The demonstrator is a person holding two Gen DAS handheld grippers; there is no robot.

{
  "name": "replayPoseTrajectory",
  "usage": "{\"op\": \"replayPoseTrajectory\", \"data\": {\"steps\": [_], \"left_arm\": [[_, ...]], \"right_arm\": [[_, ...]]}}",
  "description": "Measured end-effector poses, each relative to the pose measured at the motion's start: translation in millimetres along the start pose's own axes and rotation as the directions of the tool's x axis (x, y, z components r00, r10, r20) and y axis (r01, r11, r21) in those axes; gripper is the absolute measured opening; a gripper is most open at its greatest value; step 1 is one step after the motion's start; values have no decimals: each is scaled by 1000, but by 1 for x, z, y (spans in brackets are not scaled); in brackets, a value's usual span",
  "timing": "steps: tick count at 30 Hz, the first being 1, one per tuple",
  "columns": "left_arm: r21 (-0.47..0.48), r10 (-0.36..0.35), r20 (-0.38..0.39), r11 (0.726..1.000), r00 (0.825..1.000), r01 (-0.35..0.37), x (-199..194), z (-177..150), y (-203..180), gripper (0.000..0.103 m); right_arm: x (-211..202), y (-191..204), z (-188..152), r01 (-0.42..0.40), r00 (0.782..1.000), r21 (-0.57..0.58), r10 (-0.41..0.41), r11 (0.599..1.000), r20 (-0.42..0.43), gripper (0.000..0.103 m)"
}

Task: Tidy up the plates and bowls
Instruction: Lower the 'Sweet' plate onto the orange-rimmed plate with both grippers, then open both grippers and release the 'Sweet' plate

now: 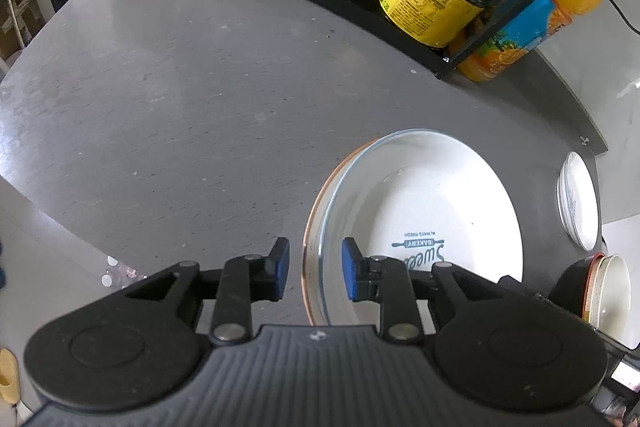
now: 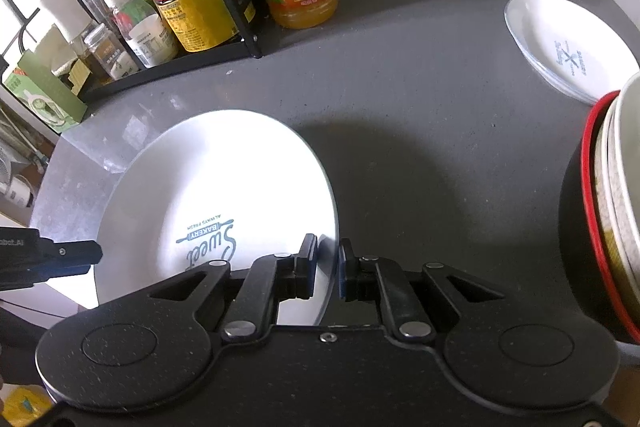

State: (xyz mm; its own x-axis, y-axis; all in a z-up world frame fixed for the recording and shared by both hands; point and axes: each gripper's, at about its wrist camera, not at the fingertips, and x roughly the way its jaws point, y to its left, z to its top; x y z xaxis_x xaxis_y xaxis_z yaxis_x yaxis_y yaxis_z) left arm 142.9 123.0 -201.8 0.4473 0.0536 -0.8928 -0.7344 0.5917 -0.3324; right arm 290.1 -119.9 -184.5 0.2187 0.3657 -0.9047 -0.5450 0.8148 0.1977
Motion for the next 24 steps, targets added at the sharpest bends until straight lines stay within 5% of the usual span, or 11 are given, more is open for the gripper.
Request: {"op": "replayPoseTrajectory", "data": {"steps": [4, 13, 15, 19, 24], "left_arm": [[4, 7, 6, 1000, 1000, -7, -2, -1, 2, 28], [34, 16, 66, 999, 998, -18, -10, 0, -7, 62], [38, 4, 80, 999, 997, -7, -10, 0, -10, 66], [52, -25, 105, 998, 994, 19, -10, 0, -18, 72], [81, -62, 138, 995, 988, 51, -9, -1, -37, 78]], "right_arm": [[2, 2, 1, 8, 1000, -9, -8, 1000, -3, 13], [-9, -1, 3, -12, 1000, 26, 11, 1000, 16, 19], [-17, -2, 3, -26, 999, 38, 25, 999, 29, 25], [-36, -1, 4, -5, 997, 35, 2, 999, 78, 58], [-58, -6, 9, 10, 990, 33, -14, 999, 142, 72]]}}
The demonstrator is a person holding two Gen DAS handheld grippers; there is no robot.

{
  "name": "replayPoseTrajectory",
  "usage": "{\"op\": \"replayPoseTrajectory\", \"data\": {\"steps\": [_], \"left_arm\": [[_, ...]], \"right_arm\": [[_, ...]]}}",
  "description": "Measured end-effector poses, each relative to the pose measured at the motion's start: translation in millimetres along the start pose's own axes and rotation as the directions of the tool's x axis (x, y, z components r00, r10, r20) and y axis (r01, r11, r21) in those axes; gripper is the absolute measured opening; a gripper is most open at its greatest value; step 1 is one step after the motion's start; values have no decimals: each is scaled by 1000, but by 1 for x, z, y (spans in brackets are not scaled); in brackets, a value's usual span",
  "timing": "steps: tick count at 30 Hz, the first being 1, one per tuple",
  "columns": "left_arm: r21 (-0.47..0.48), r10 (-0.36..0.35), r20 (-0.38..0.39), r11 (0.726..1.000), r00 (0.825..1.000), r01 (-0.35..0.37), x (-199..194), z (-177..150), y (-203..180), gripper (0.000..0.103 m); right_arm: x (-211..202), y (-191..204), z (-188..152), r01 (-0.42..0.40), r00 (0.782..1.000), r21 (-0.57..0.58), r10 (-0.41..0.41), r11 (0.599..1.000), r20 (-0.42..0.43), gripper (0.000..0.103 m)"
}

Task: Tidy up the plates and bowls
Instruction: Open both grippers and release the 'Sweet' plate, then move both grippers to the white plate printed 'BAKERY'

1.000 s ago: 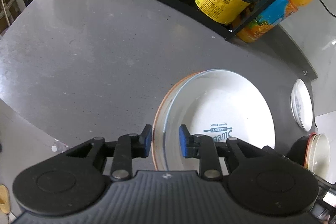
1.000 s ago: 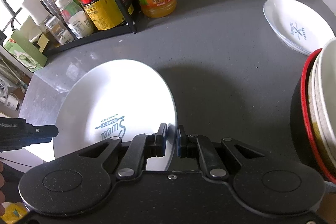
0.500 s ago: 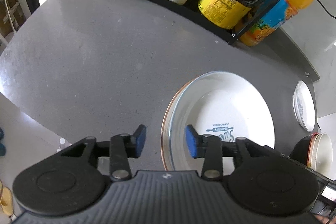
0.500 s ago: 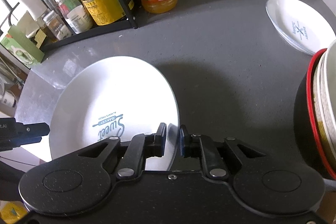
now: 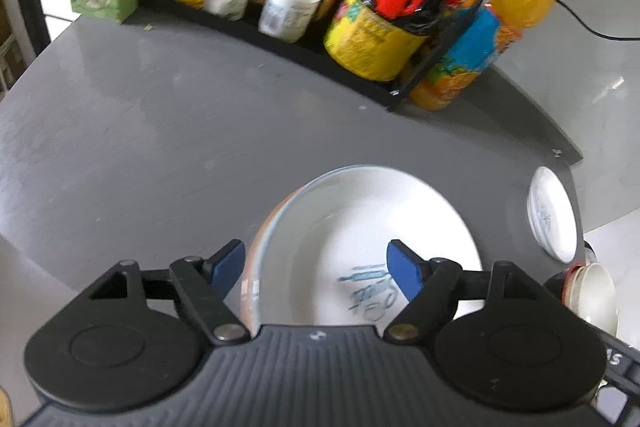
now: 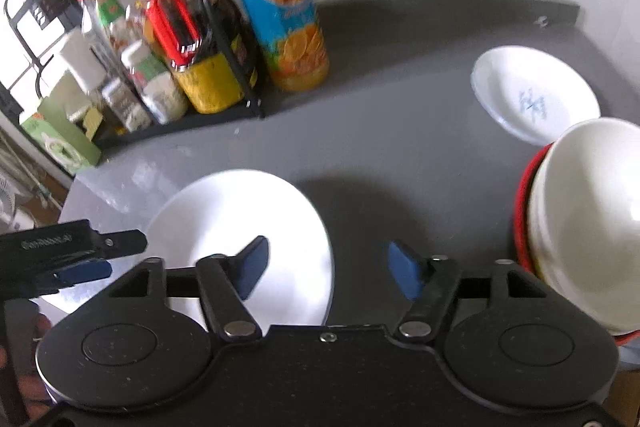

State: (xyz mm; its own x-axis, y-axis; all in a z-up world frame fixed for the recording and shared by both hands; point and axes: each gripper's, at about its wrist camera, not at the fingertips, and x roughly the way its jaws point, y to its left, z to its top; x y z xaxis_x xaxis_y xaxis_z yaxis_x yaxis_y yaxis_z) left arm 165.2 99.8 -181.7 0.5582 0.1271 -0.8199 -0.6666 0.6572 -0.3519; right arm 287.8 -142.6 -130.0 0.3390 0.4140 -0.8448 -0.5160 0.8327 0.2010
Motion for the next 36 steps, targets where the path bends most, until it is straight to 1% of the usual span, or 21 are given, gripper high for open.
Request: {"op": "replayPoseTrajectory", "data": {"steps": [2, 3, 5, 8, 13, 16, 19, 27, 33, 36], "left_arm": [[19, -9, 17, 1000, 1000, 8, -1, 0, -8, 80], [28, -13, 25, 1000, 1000, 12, -1, 0, -13, 80], [49, -22, 37, 999, 999, 20, -2, 0, -21, 81], [93, -48, 44, 995, 998, 44, -3, 2, -35, 82], [128, -101, 27, 987, 995, 97, -4, 6, -61, 82], [158, -117, 21, 981, 993, 113, -3, 7, -80, 82], [192, -131, 8, 973, 991, 127, 2, 9, -98, 82], [244, -145, -3, 960, 989, 141, 21, 13, -159, 82], [256, -136, -12, 957, 991, 134, 40, 15, -211, 82], [257, -118, -17, 959, 993, 118, 52, 15, -234, 82]], "right_arm": [[-9, -3, 4, 10, 999, 7, -11, 1000, 38, 82], [-13, -5, 5, 14, 998, 9, -14, 1000, 57, 84], [-21, -9, 8, 17, 996, 15, -18, 1000, 84, 91], [-32, -17, 13, 20, 992, 26, -23, 999, 121, 95], [-48, -35, 20, 47, 985, 56, -55, 997, 162, 96], [-54, -51, 24, 73, 980, 86, -88, 994, 179, 96], [-59, -73, 28, 65, 978, 133, -89, 989, 186, 96], [-67, -143, 53, 59, 978, 197, -97, 979, 187, 96], [-66, -193, 75, 53, 981, 189, -86, 980, 174, 96], [-62, -215, 87, 44, 984, 183, -74, 982, 165, 96]]}}
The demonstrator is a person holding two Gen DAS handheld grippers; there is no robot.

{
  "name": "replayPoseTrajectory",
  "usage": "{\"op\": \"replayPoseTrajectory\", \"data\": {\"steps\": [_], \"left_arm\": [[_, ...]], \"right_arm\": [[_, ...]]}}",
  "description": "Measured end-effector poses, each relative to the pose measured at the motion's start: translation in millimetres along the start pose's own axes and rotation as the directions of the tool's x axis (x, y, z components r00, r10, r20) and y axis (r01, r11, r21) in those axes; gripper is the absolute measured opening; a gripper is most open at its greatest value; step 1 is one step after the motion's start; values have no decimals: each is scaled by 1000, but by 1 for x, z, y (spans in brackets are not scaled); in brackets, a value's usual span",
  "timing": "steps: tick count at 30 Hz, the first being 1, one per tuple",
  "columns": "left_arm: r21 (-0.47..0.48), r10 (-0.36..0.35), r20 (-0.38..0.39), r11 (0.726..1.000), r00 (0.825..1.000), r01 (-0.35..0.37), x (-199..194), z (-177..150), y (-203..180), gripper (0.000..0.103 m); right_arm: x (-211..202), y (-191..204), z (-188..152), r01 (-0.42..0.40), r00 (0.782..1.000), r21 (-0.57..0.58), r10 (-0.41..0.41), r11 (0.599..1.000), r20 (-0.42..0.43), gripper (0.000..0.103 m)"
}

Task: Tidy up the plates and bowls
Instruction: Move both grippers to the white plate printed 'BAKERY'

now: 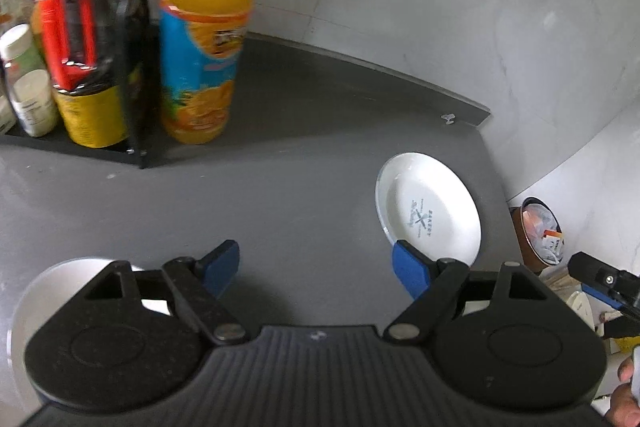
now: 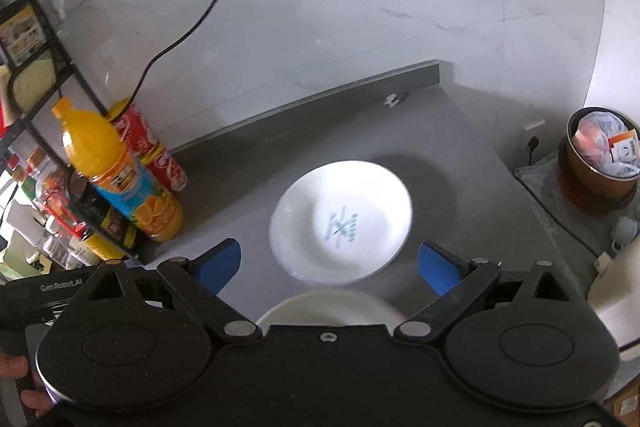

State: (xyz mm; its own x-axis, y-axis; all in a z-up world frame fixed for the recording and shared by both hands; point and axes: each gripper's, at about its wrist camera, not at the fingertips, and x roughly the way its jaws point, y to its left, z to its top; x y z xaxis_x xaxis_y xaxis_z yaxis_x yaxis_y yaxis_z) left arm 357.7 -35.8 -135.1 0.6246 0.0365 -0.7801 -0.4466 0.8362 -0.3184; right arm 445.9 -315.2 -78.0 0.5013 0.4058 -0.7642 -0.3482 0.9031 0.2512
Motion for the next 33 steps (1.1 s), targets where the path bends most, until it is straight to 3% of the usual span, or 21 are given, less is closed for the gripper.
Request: {"op": "replayPoseTrajectory", "data": {"steps": [9, 15, 26, 33], "left_arm": [[-4, 34, -37, 999, 999, -34, 51, 11, -42, 81], [-45, 50, -75, 998, 996, -53, 83, 15, -54, 74], [-132, 39, -138, 990, 990, -57, 133, 18, -61, 50], [-161, 29, -183, 985, 983, -59, 159, 17, -60, 41]], "right_arm": [[37, -55, 35, -60, 996, -5, 59, 998, -64, 87], [73, -78, 45, -97, 986, -19, 93, 995, -135, 76], [131, -95, 51, -145, 958, -40, 131, 989, -255, 64], [164, -102, 43, -153, 939, -39, 133, 987, -319, 56]]}}
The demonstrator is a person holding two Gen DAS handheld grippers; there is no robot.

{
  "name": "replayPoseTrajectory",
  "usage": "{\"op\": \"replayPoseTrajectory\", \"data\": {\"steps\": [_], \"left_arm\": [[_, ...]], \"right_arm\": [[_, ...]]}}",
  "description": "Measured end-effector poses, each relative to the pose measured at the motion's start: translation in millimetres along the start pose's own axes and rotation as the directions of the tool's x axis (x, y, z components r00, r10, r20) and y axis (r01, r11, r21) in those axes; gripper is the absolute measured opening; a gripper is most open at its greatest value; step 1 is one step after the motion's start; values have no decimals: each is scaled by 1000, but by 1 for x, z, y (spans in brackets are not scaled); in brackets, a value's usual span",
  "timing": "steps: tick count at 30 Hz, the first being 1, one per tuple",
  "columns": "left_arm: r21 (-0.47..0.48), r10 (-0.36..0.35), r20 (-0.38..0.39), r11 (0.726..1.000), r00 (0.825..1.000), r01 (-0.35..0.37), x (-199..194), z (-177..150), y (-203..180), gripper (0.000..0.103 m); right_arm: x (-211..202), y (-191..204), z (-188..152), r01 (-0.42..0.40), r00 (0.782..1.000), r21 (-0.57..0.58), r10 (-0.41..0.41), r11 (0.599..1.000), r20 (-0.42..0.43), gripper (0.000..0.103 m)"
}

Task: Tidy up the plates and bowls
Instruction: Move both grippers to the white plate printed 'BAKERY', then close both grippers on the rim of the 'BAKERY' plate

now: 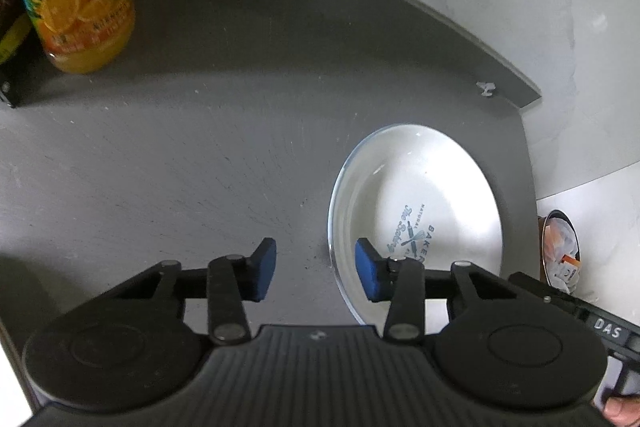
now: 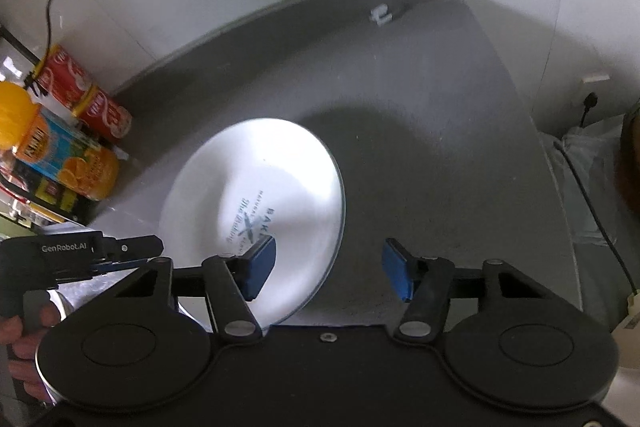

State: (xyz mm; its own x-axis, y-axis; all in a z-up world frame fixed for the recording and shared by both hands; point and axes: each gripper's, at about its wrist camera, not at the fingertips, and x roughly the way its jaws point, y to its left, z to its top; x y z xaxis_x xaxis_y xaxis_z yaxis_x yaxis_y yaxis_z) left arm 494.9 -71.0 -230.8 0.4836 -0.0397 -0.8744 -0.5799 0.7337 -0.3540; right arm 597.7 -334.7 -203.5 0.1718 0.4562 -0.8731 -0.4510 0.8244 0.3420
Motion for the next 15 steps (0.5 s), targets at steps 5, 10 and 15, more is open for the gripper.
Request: {"op": "replayPoseTrajectory", "data": {"steps": [5, 10, 15], "left_arm": [[-15, 3, -24, 1000, 1000, -3, 12, 5, 2, 34], [-15, -7, -32, 1000, 999, 7, 19, 9, 1, 28], [-41, -21, -57, 999, 998, 19, 29, 10, -1, 25]], "right_arm": [[14, -1, 0, 3, 1000, -5, -4, 1000, -26, 50], [22, -4, 2, 4, 999, 0, -4, 1000, -42, 43], [30, -5, 2, 7, 999, 5, -7, 1000, -51, 34]]}}
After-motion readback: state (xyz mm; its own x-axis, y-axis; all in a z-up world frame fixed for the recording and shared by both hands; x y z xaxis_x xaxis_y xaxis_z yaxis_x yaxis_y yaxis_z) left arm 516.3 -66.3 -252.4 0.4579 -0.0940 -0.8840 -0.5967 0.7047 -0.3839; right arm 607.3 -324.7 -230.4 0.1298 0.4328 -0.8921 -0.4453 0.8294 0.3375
